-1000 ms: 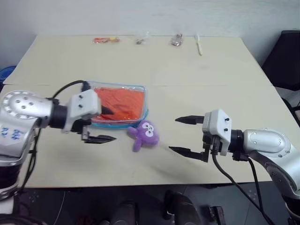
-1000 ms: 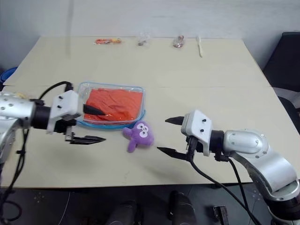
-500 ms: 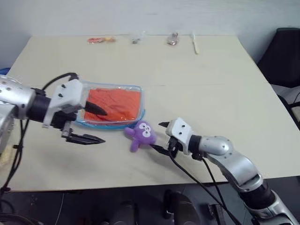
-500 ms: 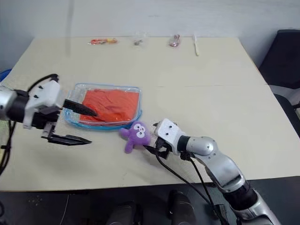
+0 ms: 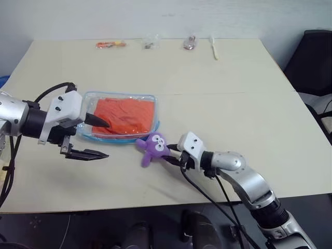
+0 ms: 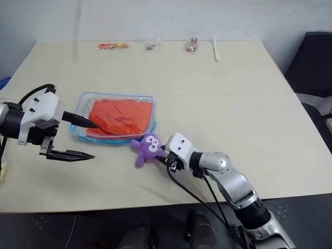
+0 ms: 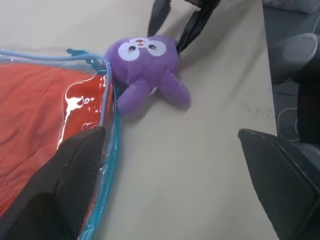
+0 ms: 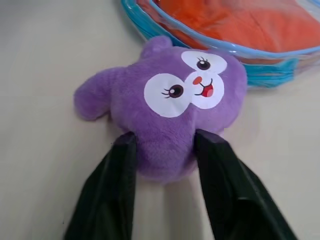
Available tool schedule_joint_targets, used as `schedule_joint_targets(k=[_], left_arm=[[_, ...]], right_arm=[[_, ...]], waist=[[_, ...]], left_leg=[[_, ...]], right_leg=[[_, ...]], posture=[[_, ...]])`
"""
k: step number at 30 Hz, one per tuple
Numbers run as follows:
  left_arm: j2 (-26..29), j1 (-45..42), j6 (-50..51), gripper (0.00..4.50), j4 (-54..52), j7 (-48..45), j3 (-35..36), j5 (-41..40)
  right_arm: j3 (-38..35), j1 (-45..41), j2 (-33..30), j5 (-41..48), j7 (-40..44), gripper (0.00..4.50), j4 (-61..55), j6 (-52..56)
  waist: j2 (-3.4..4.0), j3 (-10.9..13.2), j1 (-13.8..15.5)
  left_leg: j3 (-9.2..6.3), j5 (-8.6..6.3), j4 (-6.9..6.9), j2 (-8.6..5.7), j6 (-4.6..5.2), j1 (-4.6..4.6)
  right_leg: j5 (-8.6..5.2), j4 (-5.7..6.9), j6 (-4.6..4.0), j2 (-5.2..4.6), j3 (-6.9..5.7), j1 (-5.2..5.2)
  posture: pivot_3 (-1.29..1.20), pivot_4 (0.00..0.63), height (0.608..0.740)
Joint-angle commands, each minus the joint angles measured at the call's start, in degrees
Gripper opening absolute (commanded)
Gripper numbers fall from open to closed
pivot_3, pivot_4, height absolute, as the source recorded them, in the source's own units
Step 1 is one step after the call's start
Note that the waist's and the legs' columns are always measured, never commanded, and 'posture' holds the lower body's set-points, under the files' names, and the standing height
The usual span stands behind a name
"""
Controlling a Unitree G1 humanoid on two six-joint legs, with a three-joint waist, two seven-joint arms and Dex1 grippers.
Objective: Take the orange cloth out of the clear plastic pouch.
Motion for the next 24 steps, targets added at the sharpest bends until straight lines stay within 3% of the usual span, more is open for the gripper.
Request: schedule_joint_targets(k=[1, 6, 11, 24], left_arm=[[1.2, 0.2, -0.9, 4.50, -0.8, 0.5, 2.2, -0.2], [1.1, 0.1, -1.0, 4.50, -0.8, 0.8, 1.8, -0.4], [1.4, 0.0, -1.3, 4.50, -0.6, -0.1, 1.3, -0.6], [1.6, 0.9, -3.5, 4.50, 0.2, -0.5, 1.4, 0.2]], right_arm=[[-1.6, 0.9, 0.5, 3.0, 1.2, 1.49, -3.8, 1.3], [-2.0, 1.8, 0.5, 5.4, 1.5, 0.05, -5.8, 4.9], [1.6, 2.8, 1.8, 5.7, 1.1, 0.05, -6.4, 7.3], [8.2, -4.0, 15.0, 1.1, -4.5, 0.05, 5.4, 9.2]], waist=[[0.00, 0.0, 0.0], [0.00, 0.0, 0.1], [0.00, 0.0, 0.0], [0.01, 0.0, -1.4]], left_leg=[[0.00, 0.00, 0.00, 0.00, 0.00, 0.00], [0.00, 0.00, 0.00, 0.00, 0.00, 0.00], [0.01, 0.00, 0.00, 0.00, -0.01, 0.01], [-0.02, 0.06, -0.17, 0.03, -0.17, 0.12]], right_leg=[[0.00, 0.00, 0.00, 0.00, 0.00, 0.00], [0.00, 0.01, 0.00, 0.00, 0.00, 0.00], [0.00, 0.01, 0.00, 0.01, 0.00, 0.00], [-0.07, 0.06, -0.12, 0.08, -0.02, -0.01]], posture=[[0.00, 0.150, 0.740], [0.00, 0.150, 0.740], [0.00, 0.150, 0.740], [0.00, 0.150, 0.740]])
